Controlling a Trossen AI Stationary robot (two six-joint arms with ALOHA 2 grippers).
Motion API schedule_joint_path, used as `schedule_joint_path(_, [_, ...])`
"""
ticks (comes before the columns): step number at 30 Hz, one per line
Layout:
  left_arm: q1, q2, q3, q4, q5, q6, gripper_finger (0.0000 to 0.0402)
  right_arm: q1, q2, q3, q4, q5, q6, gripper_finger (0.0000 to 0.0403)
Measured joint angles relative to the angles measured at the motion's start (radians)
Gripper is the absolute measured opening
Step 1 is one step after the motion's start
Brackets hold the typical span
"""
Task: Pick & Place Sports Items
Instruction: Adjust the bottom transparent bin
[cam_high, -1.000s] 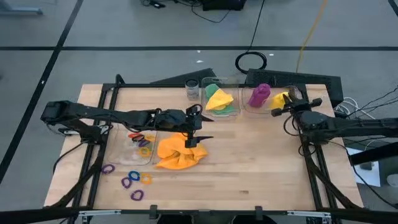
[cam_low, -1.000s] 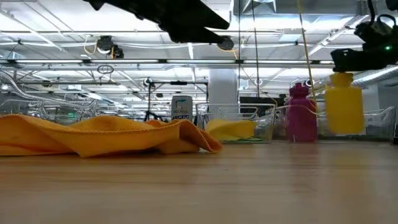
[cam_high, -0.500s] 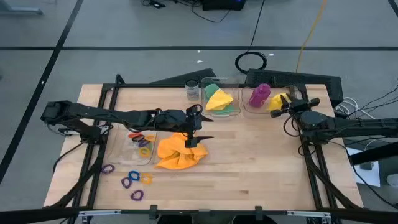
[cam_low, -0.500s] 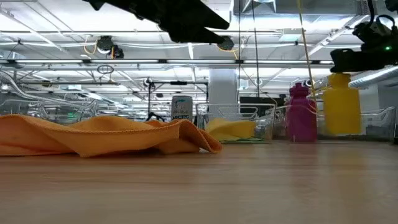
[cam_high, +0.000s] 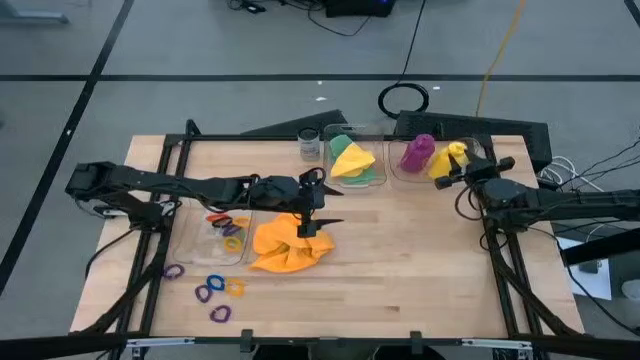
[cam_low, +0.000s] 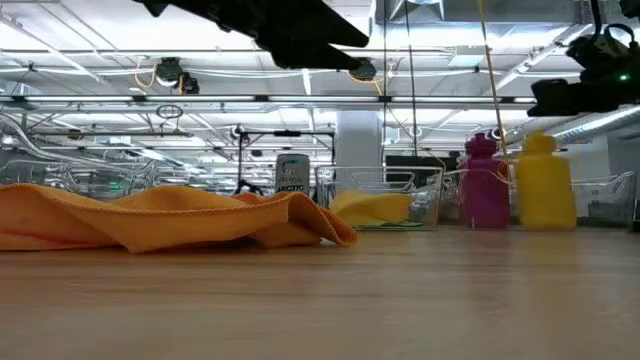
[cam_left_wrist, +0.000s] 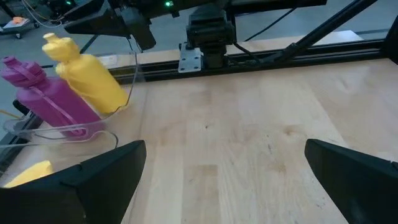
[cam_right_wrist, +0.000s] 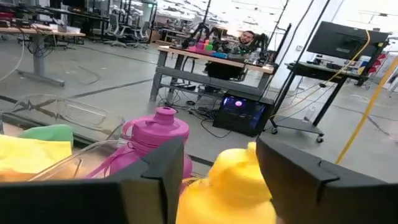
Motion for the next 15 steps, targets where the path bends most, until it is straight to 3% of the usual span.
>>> schedule_joint_path(10, [0.001,0.0,0.0,0.001,-0.002,0.013,0.0367,0.036,0.0,0.0,0.19,-0.013,-0.165,0.0162])
schedule_joint_path(15, [0.001,0.0,0.0,0.007,-0.003,0.014,0.0367,0.093,0.001,0.0,0.34,-0.182,-0.271,0.0167])
